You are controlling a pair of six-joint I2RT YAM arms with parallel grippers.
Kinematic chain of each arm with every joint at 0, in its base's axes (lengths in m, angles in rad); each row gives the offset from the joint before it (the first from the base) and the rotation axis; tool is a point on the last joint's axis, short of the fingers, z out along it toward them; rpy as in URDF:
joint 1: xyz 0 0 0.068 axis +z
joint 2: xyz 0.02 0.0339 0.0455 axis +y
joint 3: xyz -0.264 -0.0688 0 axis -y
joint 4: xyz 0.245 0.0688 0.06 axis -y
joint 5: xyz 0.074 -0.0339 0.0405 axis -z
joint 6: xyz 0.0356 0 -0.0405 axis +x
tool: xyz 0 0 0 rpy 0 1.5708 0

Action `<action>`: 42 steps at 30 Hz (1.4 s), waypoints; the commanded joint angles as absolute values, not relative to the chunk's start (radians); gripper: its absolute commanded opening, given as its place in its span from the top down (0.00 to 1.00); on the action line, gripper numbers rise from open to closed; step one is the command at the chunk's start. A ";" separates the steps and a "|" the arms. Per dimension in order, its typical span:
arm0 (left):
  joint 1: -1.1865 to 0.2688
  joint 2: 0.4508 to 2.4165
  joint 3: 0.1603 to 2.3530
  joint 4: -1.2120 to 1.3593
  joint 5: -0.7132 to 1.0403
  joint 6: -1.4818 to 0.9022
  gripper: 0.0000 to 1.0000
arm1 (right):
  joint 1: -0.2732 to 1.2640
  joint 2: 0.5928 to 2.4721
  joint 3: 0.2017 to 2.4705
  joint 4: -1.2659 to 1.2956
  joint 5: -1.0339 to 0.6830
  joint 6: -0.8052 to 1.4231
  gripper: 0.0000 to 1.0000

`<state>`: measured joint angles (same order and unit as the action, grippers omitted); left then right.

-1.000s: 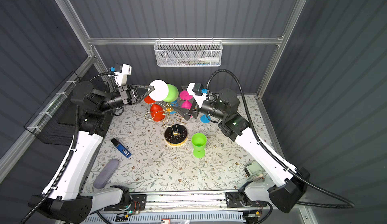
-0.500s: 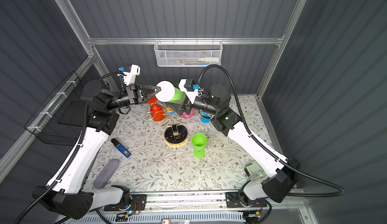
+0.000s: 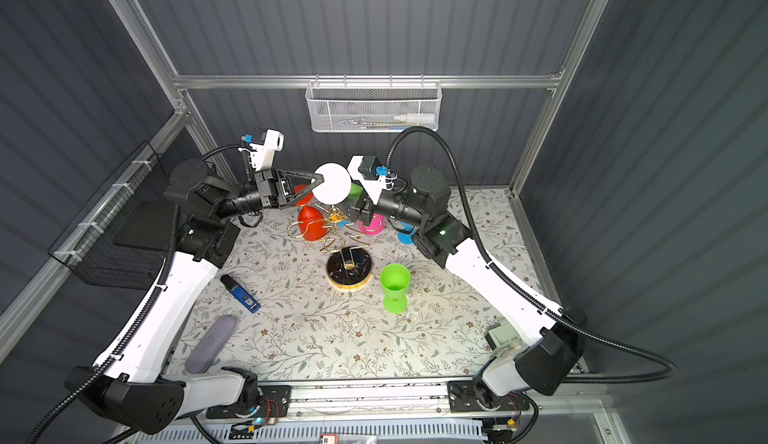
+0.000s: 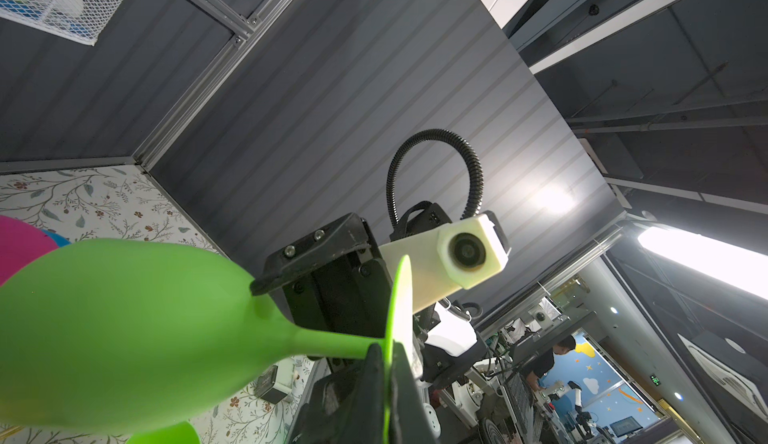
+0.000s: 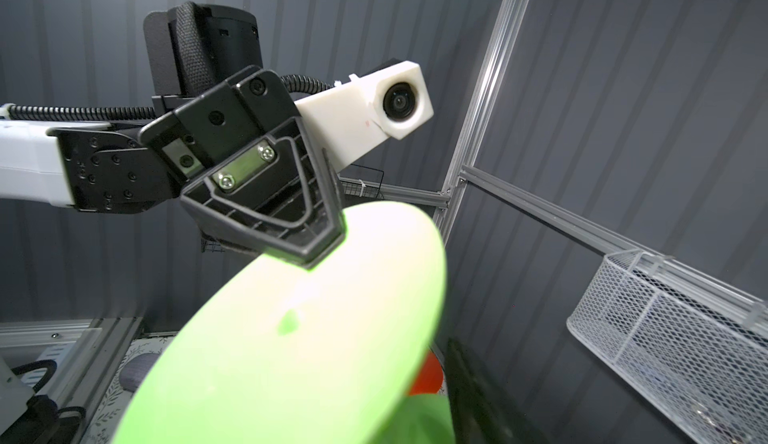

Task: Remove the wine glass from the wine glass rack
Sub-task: 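Close the right gripper on the lime green glass's base beside the left gripper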

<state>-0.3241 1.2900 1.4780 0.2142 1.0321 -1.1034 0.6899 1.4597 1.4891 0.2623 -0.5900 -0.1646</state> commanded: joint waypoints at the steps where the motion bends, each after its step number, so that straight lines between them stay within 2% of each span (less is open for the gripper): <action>1: -0.334 1.293 1.480 0.249 1.032 -1.093 1.00 | 0.700 1.457 1.503 0.283 -0.577 -0.169 0.45; 12: -0.337 1.301 1.488 0.264 1.024 -1.094 1.00 | 0.708 1.433 1.472 0.297 -0.565 -0.175 0.69; 27: -0.337 1.302 1.496 0.288 1.011 -1.101 0.95 | 0.721 1.401 1.440 0.322 -0.552 -0.184 0.88; 31: -0.337 1.305 1.502 0.293 1.008 -1.101 0.88 | 0.722 1.394 1.440 0.320 -0.551 -0.186 0.91; 36: -0.337 1.294 1.502 0.280 0.990 -1.072 0.62 | 0.722 1.373 1.436 0.318 -0.533 -0.186 0.95; 42: -0.337 1.222 1.536 0.040 0.837 -0.837 0.40 | 0.721 1.313 1.400 0.315 -0.434 -0.202 0.98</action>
<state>-0.3332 1.2831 1.4906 0.1635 0.9249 -0.9936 0.7162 1.3525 1.4174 0.2901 -0.4957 -0.2062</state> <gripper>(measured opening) 0.582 0.130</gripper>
